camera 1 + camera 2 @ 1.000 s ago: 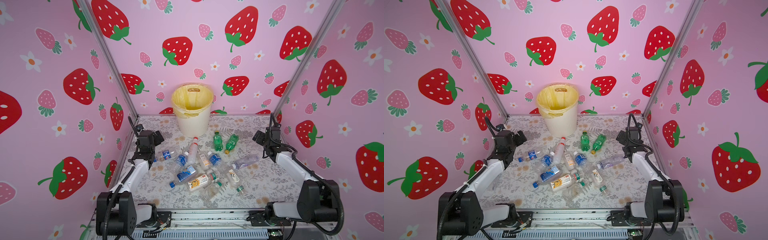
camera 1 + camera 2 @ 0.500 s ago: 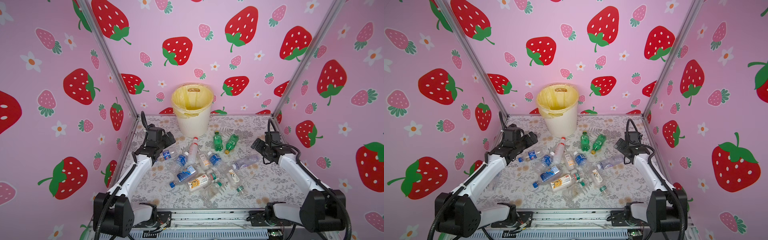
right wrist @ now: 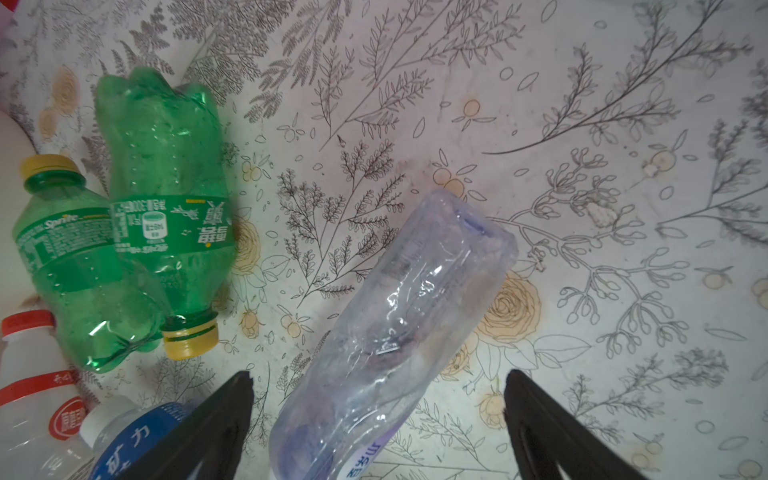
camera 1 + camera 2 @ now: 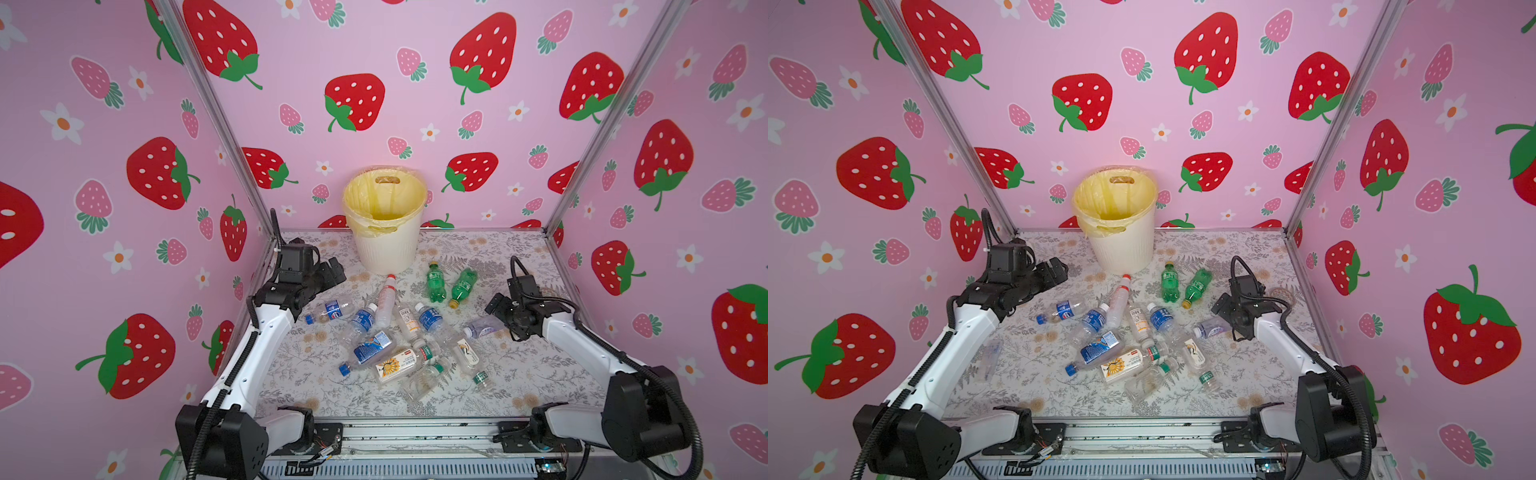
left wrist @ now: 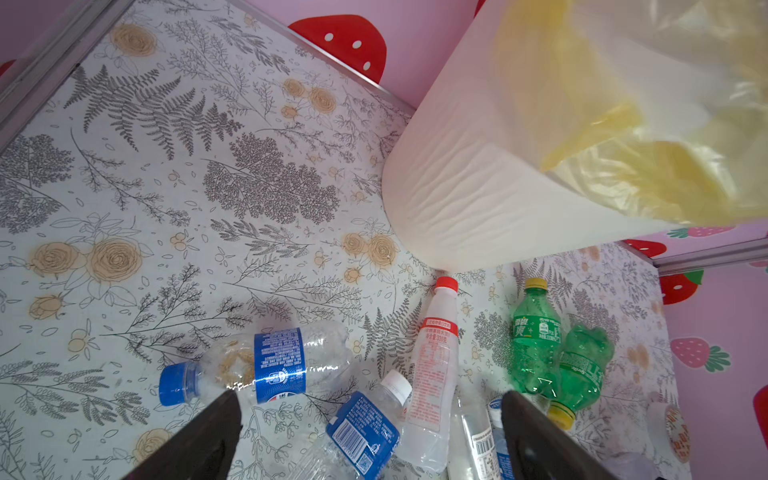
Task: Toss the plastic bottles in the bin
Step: 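Reach the right gripper down and grasp the crushed clear bottle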
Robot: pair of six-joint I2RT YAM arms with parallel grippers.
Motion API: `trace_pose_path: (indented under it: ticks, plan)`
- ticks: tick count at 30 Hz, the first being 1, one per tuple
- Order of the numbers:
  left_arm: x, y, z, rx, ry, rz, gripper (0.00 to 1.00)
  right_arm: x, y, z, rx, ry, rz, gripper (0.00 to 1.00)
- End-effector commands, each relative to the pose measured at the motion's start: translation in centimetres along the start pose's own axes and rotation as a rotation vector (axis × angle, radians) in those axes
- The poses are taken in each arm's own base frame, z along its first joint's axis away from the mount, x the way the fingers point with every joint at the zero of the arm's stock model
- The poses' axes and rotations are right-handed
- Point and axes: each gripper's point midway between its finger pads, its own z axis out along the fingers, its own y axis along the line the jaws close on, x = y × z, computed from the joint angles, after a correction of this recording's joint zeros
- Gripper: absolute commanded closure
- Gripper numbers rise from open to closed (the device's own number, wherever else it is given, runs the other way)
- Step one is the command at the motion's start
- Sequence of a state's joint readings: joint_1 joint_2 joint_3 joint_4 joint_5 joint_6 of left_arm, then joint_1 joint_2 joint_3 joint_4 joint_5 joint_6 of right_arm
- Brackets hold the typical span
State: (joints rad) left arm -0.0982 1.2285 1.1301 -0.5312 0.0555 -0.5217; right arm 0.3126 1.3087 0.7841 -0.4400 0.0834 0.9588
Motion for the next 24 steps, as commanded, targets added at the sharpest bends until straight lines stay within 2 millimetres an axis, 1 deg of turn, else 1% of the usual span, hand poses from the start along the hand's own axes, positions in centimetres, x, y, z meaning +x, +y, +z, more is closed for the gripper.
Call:
trace_pose_path:
  ticks: [1, 4, 6, 12, 14, 16, 21, 22, 24]
  plan:
    - [-0.1, -1.0, -1.1, 0.038, 0.030, 0.041, 0.01, 1.1, -0.1, 0.9, 0.004, 0.030, 0.042, 0.06]
    - [0.0, -0.1, -0.9, 0.003, 0.028, 0.059, 0.01, 1.6, -0.4, 1.8, 0.022, 0.053, 0.062, 0.06]
    - [0.1, 0.2, -0.8, 0.007, 0.034, 0.038, 0.01, 1.9, -0.6, 2.4, 0.038, 0.070, 0.070, 0.06]
    - [0.4, -0.6, -0.8, 0.073, 0.047, 0.022, 0.01, 2.7, -0.4, 3.4, 0.019, 0.091, 0.108, 0.10]
    - [0.5, -0.6, -0.7, 0.081, 0.051, 0.008, 0.01, 2.9, -0.4, 3.8, 0.019, 0.100, 0.108, 0.12]
    - [0.7, -0.6, -0.6, 0.091, 0.056, 0.002, 0.01, 2.9, 0.4, 4.3, -0.023, 0.106, 0.108, 0.14]
    - [0.8, -0.1, -0.7, 0.085, 0.066, -0.015, 0.01, 3.1, 0.7, 5.2, -0.036, 0.123, 0.114, 0.18]
    - [0.7, -0.1, -0.8, 0.088, 0.061, -0.013, 0.01, 3.2, 0.8, 5.4, -0.040, 0.125, 0.113, 0.22]
    - [0.7, -0.1, -0.9, 0.089, 0.055, -0.015, 0.01, 3.1, 0.9, 5.6, -0.039, 0.125, 0.110, 0.23]
